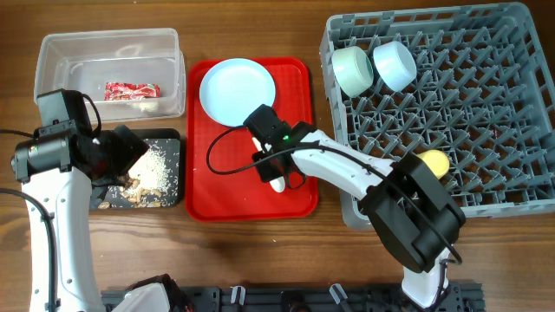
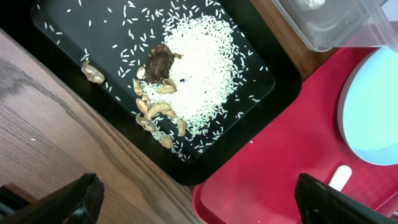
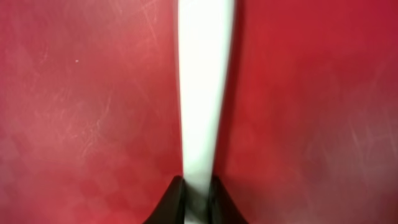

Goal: Sort waste into correct bins and load items into the dishwasher rack
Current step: 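Grasp the white spoon with the right gripper and drop it in the rack, then grasp the edge of the white plate with the right gripper and lift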

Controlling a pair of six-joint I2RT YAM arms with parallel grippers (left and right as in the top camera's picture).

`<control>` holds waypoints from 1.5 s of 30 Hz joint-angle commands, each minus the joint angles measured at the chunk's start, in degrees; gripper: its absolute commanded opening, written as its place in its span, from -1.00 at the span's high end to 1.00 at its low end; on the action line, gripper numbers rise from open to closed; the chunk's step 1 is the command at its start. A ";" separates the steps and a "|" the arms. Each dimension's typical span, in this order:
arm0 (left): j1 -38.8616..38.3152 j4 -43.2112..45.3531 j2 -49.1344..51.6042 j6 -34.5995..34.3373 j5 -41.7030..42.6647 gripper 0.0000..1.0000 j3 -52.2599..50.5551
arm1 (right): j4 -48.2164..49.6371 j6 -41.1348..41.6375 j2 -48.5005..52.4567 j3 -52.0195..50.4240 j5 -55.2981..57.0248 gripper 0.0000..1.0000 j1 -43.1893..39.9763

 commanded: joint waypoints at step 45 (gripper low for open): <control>-0.20 0.59 -0.52 0.66 0.48 -1.00 -0.04 | -17.68 -2.60 10.47 38.75 0.90 -0.22 -12.74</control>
